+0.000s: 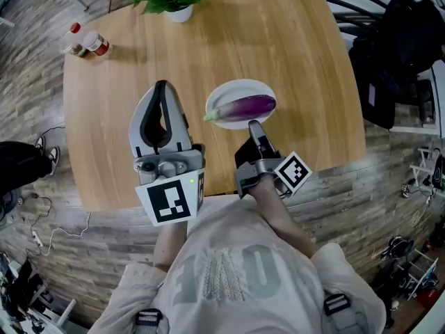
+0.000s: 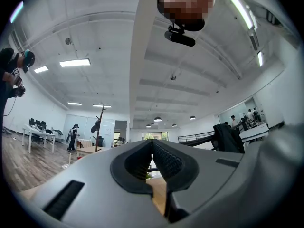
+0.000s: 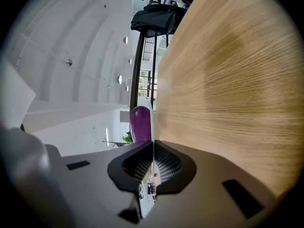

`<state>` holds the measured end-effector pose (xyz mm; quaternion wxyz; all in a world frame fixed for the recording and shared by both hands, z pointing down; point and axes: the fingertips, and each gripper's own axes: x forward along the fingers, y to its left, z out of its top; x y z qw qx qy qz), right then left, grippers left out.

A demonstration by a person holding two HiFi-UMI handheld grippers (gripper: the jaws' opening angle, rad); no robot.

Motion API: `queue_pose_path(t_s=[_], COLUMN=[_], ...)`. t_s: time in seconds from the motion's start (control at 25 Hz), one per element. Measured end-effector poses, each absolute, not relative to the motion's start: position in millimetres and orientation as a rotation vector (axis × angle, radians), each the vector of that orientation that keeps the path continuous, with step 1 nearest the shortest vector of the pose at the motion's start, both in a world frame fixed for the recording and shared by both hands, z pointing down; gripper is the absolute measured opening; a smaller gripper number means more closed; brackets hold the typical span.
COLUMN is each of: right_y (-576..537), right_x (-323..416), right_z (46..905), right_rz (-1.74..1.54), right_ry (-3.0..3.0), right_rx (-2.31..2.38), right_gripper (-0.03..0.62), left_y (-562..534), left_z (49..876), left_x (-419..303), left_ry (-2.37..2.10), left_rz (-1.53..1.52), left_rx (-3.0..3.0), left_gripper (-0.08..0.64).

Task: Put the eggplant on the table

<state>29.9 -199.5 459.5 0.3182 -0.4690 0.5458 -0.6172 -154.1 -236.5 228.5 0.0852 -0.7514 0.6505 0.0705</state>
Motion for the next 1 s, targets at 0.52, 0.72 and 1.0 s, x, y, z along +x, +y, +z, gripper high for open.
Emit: queue_pose_path(t_s=[0.52, 0.72, 1.0], right_y=[-191, -191, -189], right_x=[11, 9, 10], right_z=[522, 541, 551], right_rz=[-1.784, -1.808, -1.814], right_ry=[1.396, 1.341, 1.338], right_rx=[-1.227, -1.208, -1.247], right_gripper=[0.025, 0.025, 0.025], left_y=[-243, -243, -242], left_z=[245, 256, 269], left_x=[-157, -157, -155], left_ry=[1.979, 1.988, 1.992], left_rz=[0.129, 0.096, 0.056], left_rx=[-2.223, -2.231, -2.259], left_gripper=[0.012, 0.012, 0.012])
